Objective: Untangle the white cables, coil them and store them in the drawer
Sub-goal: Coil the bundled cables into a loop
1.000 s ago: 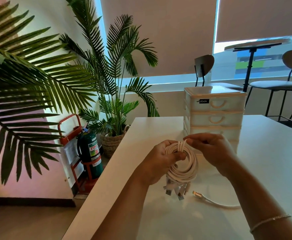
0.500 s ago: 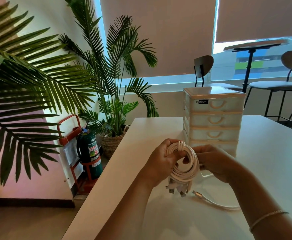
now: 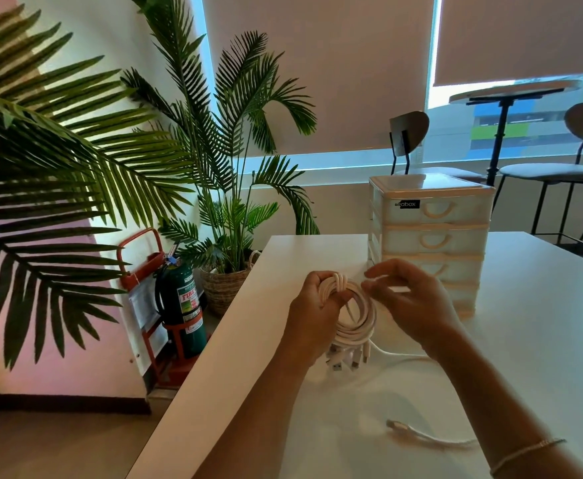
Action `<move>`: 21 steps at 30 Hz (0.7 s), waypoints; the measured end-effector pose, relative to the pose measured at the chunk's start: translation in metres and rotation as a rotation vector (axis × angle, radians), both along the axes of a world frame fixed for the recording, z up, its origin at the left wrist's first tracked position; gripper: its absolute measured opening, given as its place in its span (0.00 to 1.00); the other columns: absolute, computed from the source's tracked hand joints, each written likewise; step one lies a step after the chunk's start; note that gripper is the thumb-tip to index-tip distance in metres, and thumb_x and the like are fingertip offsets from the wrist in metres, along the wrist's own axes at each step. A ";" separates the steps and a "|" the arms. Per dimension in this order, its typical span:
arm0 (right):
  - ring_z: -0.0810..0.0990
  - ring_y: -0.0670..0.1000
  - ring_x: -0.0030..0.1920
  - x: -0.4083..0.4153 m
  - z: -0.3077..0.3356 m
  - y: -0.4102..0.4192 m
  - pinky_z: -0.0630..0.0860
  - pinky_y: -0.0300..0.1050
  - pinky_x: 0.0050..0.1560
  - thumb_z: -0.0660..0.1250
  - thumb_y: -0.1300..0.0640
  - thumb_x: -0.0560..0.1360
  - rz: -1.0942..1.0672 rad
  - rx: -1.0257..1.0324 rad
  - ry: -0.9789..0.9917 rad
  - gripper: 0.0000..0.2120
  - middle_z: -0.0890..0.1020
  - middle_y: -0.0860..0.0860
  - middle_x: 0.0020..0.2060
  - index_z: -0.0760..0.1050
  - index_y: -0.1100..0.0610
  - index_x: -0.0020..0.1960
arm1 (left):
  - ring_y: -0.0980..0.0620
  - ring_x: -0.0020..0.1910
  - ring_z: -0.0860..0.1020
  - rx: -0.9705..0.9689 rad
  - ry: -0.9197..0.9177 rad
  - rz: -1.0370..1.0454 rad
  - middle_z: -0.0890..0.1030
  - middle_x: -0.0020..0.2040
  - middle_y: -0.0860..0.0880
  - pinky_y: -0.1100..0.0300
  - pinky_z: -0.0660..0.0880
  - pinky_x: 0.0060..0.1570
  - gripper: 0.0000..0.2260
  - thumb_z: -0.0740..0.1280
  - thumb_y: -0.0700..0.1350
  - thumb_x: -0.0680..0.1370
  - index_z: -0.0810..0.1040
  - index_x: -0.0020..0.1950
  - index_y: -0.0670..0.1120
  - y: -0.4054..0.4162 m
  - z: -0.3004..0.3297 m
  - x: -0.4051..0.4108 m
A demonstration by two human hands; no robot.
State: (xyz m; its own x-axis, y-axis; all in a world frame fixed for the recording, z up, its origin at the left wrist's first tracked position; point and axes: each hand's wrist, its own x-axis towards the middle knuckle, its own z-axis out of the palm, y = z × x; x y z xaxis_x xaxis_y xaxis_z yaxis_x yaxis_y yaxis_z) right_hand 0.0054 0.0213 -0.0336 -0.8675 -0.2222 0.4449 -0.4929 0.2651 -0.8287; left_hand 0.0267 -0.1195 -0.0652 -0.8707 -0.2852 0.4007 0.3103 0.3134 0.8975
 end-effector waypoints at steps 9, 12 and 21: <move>0.61 0.51 0.68 0.021 -0.010 -0.027 0.66 0.46 0.63 0.62 0.49 0.77 -0.200 0.648 0.270 0.12 0.66 0.50 0.70 0.79 0.48 0.57 | 0.51 0.51 0.78 0.190 0.018 0.097 0.79 0.49 0.53 0.57 0.76 0.53 0.09 0.67 0.45 0.76 0.71 0.52 0.54 -0.001 -0.004 -0.005; 0.61 0.53 0.68 0.020 -0.011 -0.030 0.64 0.47 0.65 0.58 0.51 0.77 -0.193 0.690 0.238 0.14 0.66 0.52 0.69 0.81 0.51 0.54 | 0.50 0.51 0.79 0.253 0.018 0.036 0.80 0.50 0.51 0.52 0.77 0.54 0.09 0.68 0.43 0.75 0.72 0.49 0.56 0.003 -0.003 -0.005; 0.71 0.48 0.62 0.019 -0.006 -0.024 0.69 0.43 0.62 0.70 0.58 0.70 -0.033 0.197 0.034 0.05 0.75 0.47 0.62 0.84 0.51 0.39 | 0.48 0.54 0.78 0.276 0.072 -0.178 0.76 0.58 0.44 0.61 0.78 0.45 0.12 0.63 0.42 0.78 0.73 0.54 0.59 0.003 0.004 0.003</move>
